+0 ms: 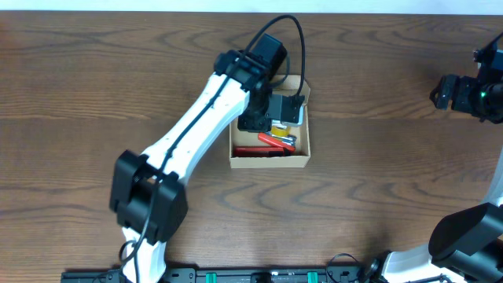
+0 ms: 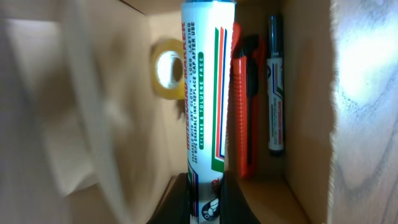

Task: Pack container
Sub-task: 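Lower the marker into the box, release it, and retract the left arm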

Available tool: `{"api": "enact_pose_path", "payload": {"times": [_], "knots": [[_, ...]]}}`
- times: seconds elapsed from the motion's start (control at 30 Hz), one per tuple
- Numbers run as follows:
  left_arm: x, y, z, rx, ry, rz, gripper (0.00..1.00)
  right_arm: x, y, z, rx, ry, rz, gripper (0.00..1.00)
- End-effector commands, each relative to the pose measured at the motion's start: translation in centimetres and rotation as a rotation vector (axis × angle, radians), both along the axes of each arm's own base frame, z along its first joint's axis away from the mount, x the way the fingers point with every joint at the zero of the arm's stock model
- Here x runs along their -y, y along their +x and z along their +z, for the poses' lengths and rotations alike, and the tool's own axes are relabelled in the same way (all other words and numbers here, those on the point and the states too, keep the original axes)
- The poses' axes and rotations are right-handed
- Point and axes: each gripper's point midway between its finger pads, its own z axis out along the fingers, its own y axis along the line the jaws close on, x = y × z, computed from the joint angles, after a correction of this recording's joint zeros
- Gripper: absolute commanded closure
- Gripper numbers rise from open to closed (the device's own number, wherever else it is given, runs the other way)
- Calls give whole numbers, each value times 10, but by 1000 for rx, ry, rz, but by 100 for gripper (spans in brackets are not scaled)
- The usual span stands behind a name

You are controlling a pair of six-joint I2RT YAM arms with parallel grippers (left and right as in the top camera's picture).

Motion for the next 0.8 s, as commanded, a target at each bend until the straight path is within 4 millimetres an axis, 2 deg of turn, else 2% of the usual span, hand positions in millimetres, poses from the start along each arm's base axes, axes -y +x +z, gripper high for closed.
{"api": "enact_pose_path", "payload": {"times": [0.0, 0.33, 0.5, 0.53, 0.6, 0.67, 0.77], "knots": [[1, 2, -18, -39, 22, 12, 94, 0, 0, -5, -9, 7, 13, 1], [0, 0, -76, -158, 93, 72, 94, 0, 0, -5, -9, 7, 13, 1], [-2, -1, -94, -192, 118, 81, 93, 0, 0, -5, -9, 7, 13, 1], [-2, -1, -95, -192, 117, 92, 88, 0, 0, -4, -9, 7, 13, 1], [-1, 2, -97, -190, 113, 115, 57, 0, 0, -4, -9, 7, 13, 1], [-1, 4, -97, -186, 109, 124, 60, 0, 0, -4, -9, 7, 13, 1], [-2, 4, -97, -185, 112, 135, 44, 0, 0, -4, -8, 6, 13, 1]]}}
